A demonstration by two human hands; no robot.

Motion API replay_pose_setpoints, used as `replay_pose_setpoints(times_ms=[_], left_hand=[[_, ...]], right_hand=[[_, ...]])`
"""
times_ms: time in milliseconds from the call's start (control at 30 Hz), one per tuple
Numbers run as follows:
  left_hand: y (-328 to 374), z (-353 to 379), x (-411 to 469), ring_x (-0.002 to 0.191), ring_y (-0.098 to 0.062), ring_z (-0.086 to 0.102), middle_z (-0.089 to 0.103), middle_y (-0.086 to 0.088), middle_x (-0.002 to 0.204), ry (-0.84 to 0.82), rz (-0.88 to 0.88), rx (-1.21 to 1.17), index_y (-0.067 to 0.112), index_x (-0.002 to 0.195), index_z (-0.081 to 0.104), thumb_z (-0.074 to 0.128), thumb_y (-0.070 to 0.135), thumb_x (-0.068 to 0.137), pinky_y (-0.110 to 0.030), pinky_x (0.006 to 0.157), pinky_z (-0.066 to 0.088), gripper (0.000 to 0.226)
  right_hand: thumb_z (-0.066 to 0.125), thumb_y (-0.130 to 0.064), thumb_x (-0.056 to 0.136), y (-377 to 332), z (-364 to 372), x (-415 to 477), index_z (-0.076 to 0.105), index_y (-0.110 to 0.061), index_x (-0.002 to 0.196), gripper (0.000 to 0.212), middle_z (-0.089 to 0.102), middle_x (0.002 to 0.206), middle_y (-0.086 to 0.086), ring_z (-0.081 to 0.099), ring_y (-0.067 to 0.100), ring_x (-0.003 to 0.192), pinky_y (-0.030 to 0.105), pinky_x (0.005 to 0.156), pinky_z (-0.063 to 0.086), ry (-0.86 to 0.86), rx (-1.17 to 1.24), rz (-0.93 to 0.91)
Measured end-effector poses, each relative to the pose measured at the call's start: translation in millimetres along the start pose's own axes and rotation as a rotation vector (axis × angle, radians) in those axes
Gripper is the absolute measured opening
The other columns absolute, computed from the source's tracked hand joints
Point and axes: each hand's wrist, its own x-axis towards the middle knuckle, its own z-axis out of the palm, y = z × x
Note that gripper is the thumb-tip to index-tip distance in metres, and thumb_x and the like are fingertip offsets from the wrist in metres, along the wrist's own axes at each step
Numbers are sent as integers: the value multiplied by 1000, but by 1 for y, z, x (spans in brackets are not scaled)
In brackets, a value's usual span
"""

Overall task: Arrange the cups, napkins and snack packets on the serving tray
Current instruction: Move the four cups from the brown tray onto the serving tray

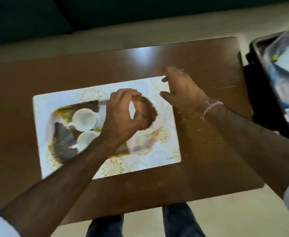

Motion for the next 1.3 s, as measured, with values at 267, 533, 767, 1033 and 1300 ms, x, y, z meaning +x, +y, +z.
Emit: replay_pose_setpoints(times_ms=[267, 533, 767, 1033, 1300], left_hand=[[117, 116, 72, 124, -18, 51, 59, 0, 130, -224, 98, 13, 19, 126, 61, 68, 16, 87, -33, 102, 44, 39], [236, 252, 101, 118, -23, 54, 59, -4, 122, -421, 288, 40, 17, 124, 61, 69, 25, 85, -38, 101, 45, 41], [305, 342, 98, 118, -25, 52, 61, -2, 117, -507, 477, 275, 27, 117, 64, 62, 57, 82, -43, 97, 30, 47], [327, 391, 92, 114, -26, 55, 64, -4, 115, -652, 356, 364, 23, 109, 63, 68, 47, 85, -42, 92, 31, 35], [323, 353, 80, 116, -23, 53, 60, -1, 122, -602, 392, 1, 17, 104, 62, 76, 28, 84, -47, 100, 41, 27]], right_hand=[[68, -19, 84, 126, -105, -76, 51, -14, 136, 55, 54, 134, 9, 57, 22, 115, 31, 99, 45, 124, -25, 214], [67, -17, 82, 245, -176, -174, 56, -9, 129, 50, 58, 129, 12, 58, 28, 112, 31, 98, 44, 319, -28, 435], [67, -47, 78, 328, -205, -244, 46, -14, 133, 67, 46, 134, 18, 41, 42, 123, 54, 98, 44, 322, -275, 867], [76, -53, 77, 386, -206, -282, 48, -10, 129, 73, 58, 126, 19, 57, 36, 112, 42, 86, 51, 149, -104, 1032], [85, -35, 71, 355, -206, -282, 44, -12, 135, 80, 59, 126, 13, 58, 28, 111, 33, 84, 51, 361, 39, 877]])
